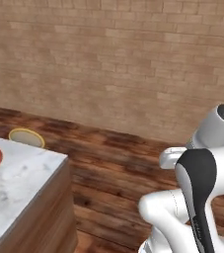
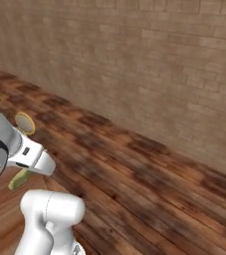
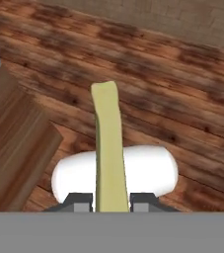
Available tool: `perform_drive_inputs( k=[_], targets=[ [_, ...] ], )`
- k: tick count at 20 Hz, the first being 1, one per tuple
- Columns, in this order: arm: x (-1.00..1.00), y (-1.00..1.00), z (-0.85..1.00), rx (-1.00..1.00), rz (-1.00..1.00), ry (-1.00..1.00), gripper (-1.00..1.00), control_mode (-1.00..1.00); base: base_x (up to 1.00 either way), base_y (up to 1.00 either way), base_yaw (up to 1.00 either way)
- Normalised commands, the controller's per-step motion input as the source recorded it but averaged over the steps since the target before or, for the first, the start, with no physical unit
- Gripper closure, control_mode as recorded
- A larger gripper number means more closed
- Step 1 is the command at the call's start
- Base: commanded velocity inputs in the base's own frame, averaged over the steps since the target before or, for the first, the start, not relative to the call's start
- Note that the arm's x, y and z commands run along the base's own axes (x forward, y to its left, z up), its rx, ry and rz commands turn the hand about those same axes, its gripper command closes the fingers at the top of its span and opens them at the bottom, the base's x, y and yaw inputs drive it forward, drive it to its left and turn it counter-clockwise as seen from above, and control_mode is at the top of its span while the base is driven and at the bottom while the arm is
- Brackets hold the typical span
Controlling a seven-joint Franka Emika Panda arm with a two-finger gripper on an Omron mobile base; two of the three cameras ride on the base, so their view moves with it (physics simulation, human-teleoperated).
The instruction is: Retrieve the butter from the fridge and place it on a plate on the dining table. Then retrieve the butter knife by the fridge and place it near the plate.
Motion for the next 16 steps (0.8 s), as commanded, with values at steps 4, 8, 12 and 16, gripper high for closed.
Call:
perform_drive_inputs(
  k=[4, 8, 12, 16],
  targets=[
    [0.0, 0.0, 0.0, 0.0, 0.0, 0.0, 1.0, 1.0, 1.0, -0.15, 0.49],
    [0.0, 0.0, 0.0, 0.0, 0.0, 0.0, 1.0, 1.0, 1.0, -0.21, 0.5],
    [0.0, 0.0, 0.0, 0.0, 0.0, 0.0, 1.0, 1.0, 1.0, -0.36, 0.59],
    [0.0, 0.0, 0.0, 0.0, 0.0, 0.0, 1.0, 1.0, 0.94, -0.54, 0.65]
  ],
)
